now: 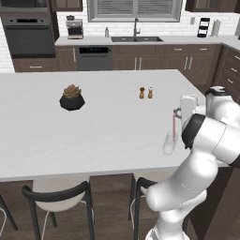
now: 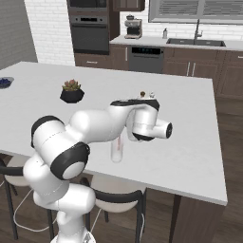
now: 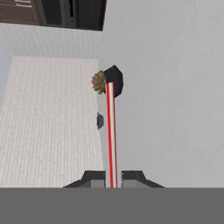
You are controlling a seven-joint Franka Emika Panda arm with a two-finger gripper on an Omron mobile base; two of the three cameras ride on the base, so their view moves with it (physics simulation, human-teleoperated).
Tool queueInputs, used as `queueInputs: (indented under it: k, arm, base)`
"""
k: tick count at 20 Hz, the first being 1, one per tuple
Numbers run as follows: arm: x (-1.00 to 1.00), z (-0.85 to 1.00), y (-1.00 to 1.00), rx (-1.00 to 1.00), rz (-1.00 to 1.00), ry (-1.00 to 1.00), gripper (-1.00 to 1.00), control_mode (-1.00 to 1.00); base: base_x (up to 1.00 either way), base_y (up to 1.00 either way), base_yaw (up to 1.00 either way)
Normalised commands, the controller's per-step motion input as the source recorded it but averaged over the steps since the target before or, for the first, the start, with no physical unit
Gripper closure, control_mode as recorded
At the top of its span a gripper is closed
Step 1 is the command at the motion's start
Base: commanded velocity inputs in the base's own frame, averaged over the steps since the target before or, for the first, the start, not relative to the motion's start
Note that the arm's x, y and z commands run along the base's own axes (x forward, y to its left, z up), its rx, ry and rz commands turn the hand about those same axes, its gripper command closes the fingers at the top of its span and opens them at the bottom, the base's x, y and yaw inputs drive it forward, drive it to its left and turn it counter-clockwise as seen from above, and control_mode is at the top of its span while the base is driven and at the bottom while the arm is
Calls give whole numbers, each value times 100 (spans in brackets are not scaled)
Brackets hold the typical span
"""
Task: Take a straw from the drawer in front and place it inside the glass cup on the dining counter.
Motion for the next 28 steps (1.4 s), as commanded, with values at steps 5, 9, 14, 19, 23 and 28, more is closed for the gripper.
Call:
queueInputs:
  k: [5, 9, 14, 19, 23, 28]
  arm:
    - [-9, -26, 0, 0, 0, 0, -100, -100]
    - [0, -22, 0, 0, 0, 0, -100, -100]
    - [0, -8, 0, 0, 0, 0, -100, -100]
    - [0, -2, 0, -3, 0, 0, -100, -100]
    - [-2, 0, 0, -14, -2, 0, -100, -100]
    - [-4, -1, 0, -25, -11, 1, -100, -100]
  base:
    - [0, 0, 0]
    - [0, 0, 0]
    - [0, 0, 0]
    - [0, 0, 0]
    - [0, 0, 0]
    - [0, 0, 0]
